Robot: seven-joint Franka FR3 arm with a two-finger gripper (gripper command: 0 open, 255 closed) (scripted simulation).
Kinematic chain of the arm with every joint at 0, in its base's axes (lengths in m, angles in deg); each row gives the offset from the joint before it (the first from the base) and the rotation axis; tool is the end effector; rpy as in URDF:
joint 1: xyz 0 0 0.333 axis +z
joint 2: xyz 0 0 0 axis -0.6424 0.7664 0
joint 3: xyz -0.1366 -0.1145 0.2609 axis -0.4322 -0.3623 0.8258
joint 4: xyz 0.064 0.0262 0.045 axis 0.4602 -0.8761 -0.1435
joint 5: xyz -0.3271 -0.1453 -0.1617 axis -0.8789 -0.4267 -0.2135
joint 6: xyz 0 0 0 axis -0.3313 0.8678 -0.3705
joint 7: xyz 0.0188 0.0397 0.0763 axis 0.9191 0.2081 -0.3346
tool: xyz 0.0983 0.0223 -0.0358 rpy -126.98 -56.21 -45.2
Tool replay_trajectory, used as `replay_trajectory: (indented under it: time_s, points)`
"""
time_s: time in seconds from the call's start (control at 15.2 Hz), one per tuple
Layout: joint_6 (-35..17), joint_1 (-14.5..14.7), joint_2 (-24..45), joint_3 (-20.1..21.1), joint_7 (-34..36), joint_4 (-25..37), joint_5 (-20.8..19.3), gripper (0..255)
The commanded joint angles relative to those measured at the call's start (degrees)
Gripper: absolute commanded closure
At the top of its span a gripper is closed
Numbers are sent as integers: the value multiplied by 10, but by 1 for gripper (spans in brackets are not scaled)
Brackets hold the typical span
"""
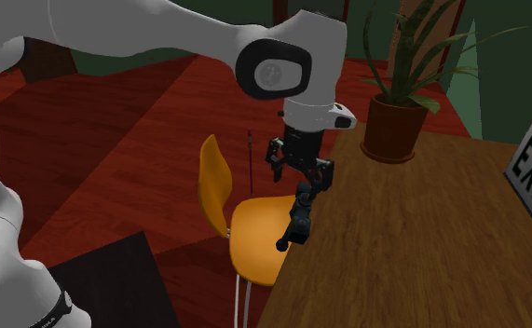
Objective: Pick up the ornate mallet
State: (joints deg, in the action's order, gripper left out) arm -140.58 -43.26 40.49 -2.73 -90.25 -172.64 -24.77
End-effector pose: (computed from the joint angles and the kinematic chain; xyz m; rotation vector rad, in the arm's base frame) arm 0.5525 -0.1948 0.4766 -3.0234 -0.4364 0.0252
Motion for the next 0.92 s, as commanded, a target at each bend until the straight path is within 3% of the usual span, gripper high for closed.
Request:
replay_trajectory:
  time_s: [0.0, 0.66, 0.73, 0.86]
  points:
    - [4, -9, 50, -2, -24, 45, 22, 0]
    - [-50, -10, 64, 1, -32, 5, 29, 0]
    - [-49, -10, 65, 1, -32, 6, 29, 255]
    - [-49, -10, 65, 1, -32, 5, 29, 255]
